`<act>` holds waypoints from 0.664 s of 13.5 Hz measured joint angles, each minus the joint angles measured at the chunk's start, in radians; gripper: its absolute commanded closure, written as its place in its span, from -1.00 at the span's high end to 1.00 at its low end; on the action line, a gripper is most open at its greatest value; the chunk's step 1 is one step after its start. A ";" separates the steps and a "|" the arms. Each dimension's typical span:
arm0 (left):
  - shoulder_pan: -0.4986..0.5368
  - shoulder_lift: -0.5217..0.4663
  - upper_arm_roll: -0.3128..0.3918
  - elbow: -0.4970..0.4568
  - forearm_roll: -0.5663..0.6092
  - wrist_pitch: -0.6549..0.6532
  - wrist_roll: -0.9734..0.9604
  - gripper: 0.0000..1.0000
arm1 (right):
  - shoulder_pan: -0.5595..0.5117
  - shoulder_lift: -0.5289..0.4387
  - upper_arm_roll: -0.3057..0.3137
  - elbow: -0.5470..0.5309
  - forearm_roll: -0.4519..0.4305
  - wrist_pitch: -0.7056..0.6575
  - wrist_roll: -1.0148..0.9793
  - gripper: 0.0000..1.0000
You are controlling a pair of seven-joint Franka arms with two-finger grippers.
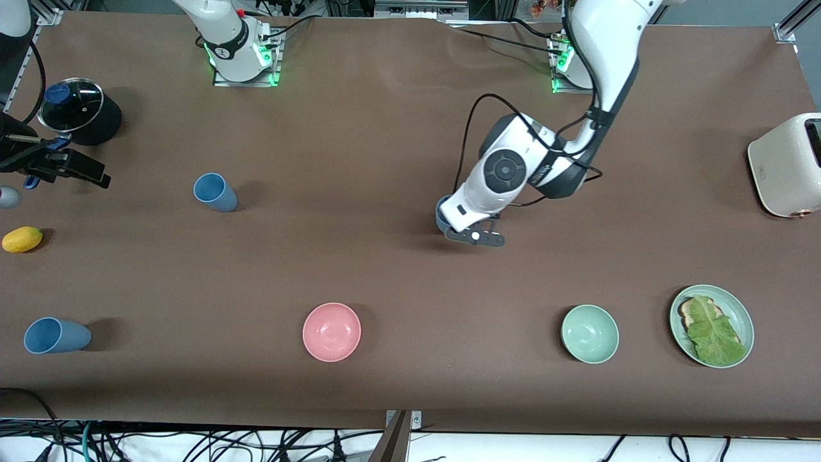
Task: Stack blue cups with both arms
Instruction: 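Carry the tissue cup with the left gripper to the table center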
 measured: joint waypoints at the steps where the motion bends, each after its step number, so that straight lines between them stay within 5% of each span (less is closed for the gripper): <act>1: -0.016 0.009 -0.001 0.001 -0.004 0.002 -0.003 -0.44 | 0.000 0.000 -0.002 0.000 0.000 0.000 0.000 1.00; 2: -0.028 0.015 -0.001 0.001 -0.009 0.003 -0.004 0.97 | 0.000 0.000 -0.003 0.000 0.000 0.000 0.000 1.00; 6: -0.033 0.013 0.002 0.021 -0.012 -0.014 -0.032 1.00 | 0.000 0.005 -0.003 -0.004 0.000 -0.002 0.000 1.00; 9: 0.005 -0.071 0.022 0.060 -0.012 -0.162 -0.057 1.00 | 0.007 0.031 0.002 -0.016 -0.011 -0.013 -0.035 1.00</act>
